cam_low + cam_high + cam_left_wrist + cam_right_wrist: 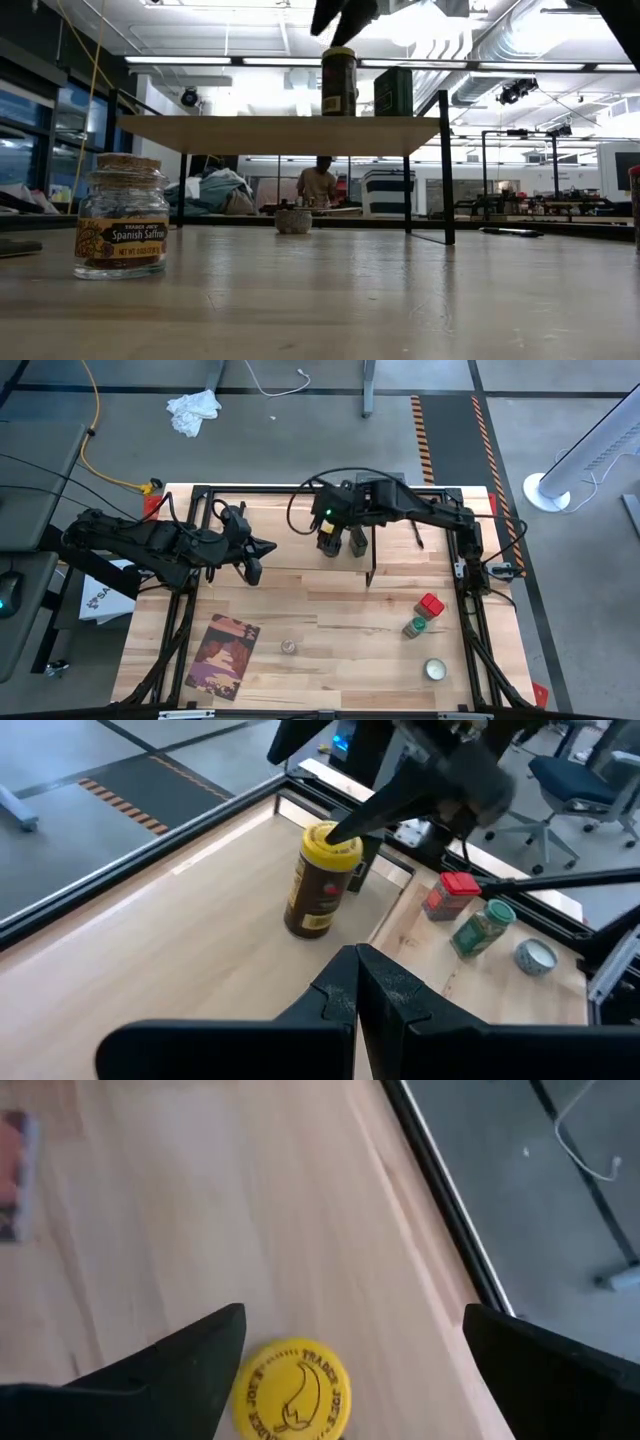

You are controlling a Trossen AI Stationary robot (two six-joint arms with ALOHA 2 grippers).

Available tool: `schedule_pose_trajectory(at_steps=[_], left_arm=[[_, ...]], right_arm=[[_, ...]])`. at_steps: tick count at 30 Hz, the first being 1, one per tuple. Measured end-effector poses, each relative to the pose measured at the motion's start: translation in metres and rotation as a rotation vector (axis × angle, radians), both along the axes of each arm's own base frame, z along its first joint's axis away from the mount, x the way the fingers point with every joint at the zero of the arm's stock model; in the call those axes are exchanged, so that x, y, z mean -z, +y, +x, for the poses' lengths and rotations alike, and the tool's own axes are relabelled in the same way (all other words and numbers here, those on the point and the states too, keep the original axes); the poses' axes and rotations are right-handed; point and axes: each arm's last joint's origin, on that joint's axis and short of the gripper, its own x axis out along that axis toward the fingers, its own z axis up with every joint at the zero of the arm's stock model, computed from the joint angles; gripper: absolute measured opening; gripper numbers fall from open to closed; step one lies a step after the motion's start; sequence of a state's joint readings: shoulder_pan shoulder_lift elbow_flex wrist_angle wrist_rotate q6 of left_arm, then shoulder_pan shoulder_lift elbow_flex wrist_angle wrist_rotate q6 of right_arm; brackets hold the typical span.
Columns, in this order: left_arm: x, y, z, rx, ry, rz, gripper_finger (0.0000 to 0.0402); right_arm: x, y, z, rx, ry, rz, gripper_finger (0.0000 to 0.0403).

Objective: Shelf spices
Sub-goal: Put the yellow seasoning can on the shelf

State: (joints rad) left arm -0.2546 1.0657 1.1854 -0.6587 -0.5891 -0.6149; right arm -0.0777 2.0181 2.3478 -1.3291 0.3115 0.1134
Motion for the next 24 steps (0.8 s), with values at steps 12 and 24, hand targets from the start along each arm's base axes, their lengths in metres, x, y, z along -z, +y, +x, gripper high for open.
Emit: schedule_pose_trajectory(at_steps=[12,24], left_arm=[[0.011,0.013,0.019,-0.087,0.051,0.031,0.0],[0.048,0.036,0.087,0.094,0.118,-0.023,0.0]], right_arm=[[-0.06,0.017,-0.052,-0.165,-0.203,0.212,0.0371],[-0.075,0.081,-0.09,-0.242,-0.149,0.41,0.0371]])
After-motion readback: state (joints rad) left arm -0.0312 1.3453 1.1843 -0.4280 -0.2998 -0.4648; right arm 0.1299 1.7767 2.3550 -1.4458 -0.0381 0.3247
